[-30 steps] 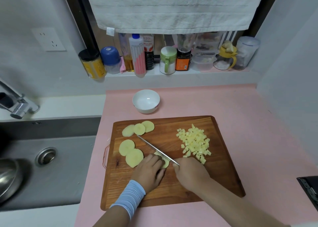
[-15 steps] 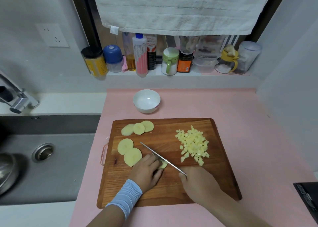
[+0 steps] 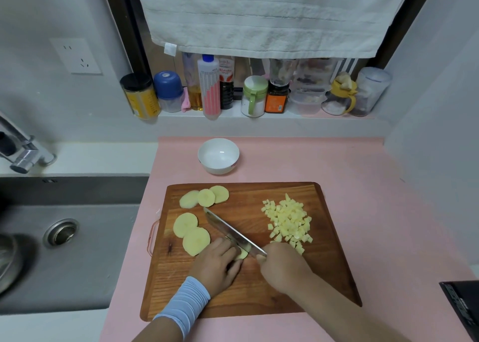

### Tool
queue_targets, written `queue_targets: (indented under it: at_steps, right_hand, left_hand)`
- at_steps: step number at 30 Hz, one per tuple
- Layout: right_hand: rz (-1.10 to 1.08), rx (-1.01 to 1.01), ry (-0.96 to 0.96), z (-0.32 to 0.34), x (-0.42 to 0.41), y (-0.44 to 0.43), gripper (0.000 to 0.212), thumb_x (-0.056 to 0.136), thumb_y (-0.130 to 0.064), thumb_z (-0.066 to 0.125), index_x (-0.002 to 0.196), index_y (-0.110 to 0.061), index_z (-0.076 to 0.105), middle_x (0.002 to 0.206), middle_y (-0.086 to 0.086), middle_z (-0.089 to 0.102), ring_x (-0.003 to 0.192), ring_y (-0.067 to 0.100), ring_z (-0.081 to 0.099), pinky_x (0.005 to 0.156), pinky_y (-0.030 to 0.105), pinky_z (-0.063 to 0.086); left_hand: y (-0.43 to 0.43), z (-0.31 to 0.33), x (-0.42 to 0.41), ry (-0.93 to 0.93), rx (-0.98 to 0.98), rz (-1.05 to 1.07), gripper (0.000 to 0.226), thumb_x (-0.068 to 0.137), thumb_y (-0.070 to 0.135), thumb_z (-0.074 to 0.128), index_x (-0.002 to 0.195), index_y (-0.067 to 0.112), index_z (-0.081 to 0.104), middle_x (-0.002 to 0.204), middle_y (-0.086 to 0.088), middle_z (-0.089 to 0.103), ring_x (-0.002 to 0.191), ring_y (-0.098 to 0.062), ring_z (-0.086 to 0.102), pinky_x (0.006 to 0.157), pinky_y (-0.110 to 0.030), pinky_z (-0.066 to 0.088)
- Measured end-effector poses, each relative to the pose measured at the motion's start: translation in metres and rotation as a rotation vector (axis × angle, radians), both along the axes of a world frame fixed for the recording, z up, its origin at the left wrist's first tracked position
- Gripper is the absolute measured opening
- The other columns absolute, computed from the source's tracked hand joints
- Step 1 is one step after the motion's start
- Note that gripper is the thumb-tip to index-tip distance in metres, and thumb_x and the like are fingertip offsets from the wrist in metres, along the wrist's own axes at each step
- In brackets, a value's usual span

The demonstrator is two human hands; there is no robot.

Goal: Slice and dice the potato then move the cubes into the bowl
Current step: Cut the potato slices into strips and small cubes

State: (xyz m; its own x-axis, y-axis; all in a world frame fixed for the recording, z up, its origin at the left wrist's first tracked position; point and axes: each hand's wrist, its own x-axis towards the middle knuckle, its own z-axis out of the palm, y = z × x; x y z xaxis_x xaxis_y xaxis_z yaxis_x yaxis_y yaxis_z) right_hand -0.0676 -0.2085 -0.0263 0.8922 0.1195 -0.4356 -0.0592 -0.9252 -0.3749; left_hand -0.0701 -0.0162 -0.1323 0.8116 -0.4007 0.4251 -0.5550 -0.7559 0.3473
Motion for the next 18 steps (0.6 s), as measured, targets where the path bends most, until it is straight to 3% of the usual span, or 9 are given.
queue_targets:
  at_steps: [8,11,18]
  right_hand:
    - [0.062,-0.009,-0.058,0.003,-0.017,0.004,0.031,0.104,-0.036,0.042,0.091,-0.026,0.068,0.085,-0.005,0.067,0.079,0.016,0.064,0.069,0.031,0.052]
    - [0.085,-0.039,-0.096,0.009,-0.022,-0.001,0.030,0.104,-0.037,0.041,0.085,-0.027,0.061,0.083,-0.007,0.065,0.076,0.016,0.061,0.068,0.030,0.049]
    - [0.062,-0.031,-0.090,0.010,-0.042,-0.021,0.029,0.104,-0.041,0.042,0.089,-0.029,0.064,0.075,-0.012,0.061,0.068,0.009,0.058,0.062,0.023,0.045]
  left_hand:
    - [-0.001,-0.001,-0.009,-0.009,0.015,0.053,0.013,0.091,0.029,0.065,0.084,0.018,0.066,0.090,0.005,0.060,0.080,-0.016,0.053,0.065,-0.029,0.050]
    - [-0.002,0.003,-0.010,0.005,-0.022,0.064,0.011,0.090,0.028,0.068,0.084,0.018,0.067,0.089,0.006,0.061,0.080,-0.015,0.053,0.066,-0.027,0.050]
    - [-0.001,0.003,-0.009,0.024,-0.070,0.052,0.012,0.092,0.027,0.067,0.087,0.017,0.069,0.093,0.005,0.063,0.083,-0.015,0.056,0.071,-0.026,0.050]
